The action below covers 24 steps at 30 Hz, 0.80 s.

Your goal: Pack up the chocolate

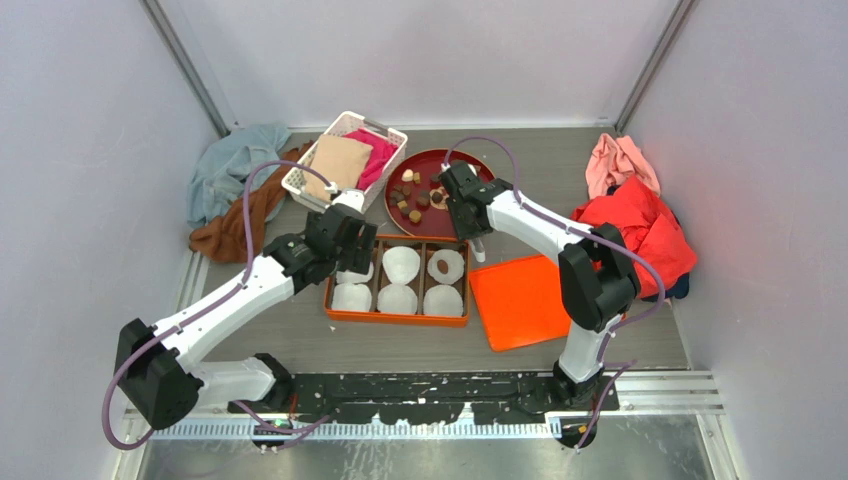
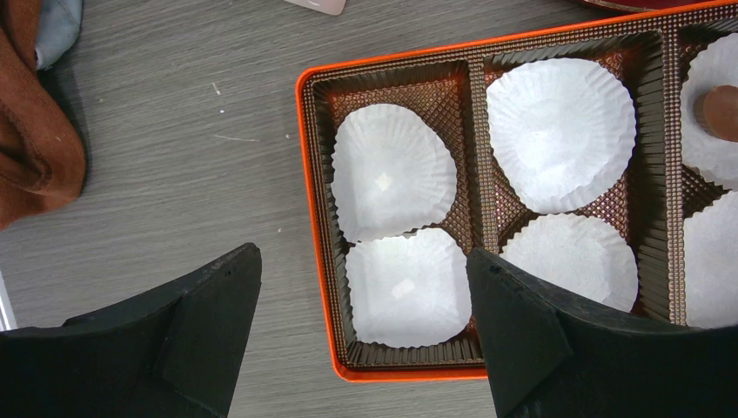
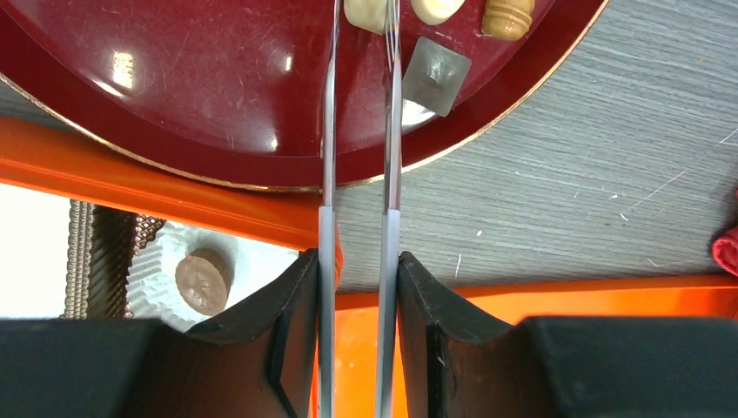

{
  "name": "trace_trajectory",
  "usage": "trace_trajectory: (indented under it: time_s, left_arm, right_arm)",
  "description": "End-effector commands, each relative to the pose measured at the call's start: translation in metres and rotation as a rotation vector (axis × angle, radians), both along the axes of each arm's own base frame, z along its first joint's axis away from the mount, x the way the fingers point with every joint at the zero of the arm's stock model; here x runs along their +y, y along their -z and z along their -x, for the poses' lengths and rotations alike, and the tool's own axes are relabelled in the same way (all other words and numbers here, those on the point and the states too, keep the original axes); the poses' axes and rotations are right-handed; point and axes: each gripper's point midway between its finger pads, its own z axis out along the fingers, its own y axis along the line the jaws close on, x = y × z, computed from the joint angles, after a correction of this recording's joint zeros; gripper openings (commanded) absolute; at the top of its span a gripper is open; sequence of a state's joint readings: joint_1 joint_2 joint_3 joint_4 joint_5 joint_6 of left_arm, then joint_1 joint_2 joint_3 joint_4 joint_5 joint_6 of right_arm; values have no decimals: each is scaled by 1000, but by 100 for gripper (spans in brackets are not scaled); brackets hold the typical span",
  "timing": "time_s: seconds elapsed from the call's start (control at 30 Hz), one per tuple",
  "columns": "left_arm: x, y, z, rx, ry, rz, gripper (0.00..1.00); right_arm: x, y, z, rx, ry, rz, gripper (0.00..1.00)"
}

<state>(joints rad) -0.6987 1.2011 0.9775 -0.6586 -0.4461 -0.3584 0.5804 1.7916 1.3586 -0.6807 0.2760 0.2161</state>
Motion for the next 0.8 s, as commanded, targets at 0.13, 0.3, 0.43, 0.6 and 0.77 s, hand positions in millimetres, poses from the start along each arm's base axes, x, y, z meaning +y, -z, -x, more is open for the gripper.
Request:
trace_trajectory:
  time_s: [0.13, 0.3, 0.43, 0.6, 0.77]
  left_arm:
    - [-2, -19, -9, -58, -11, 17, 88]
    - [-3, -18, -9, -58, -8, 17, 88]
    - [-2, -19, -9, -62, -10, 14, 88]
    - [-1, -19, -9, -64, -13, 12, 88]
    - [-1, -20, -10, -67, -18, 16, 88]
  right_arm:
    - [4, -72, -9, -157, 26, -106, 21]
    - [3, -95, 14, -134, -6, -164, 21]
    - [4, -104, 46, -67, -55, -228, 20]
    - [7, -113, 100, 49, -141, -314, 20]
    - [12, -114, 152, 151, -215, -352, 20]
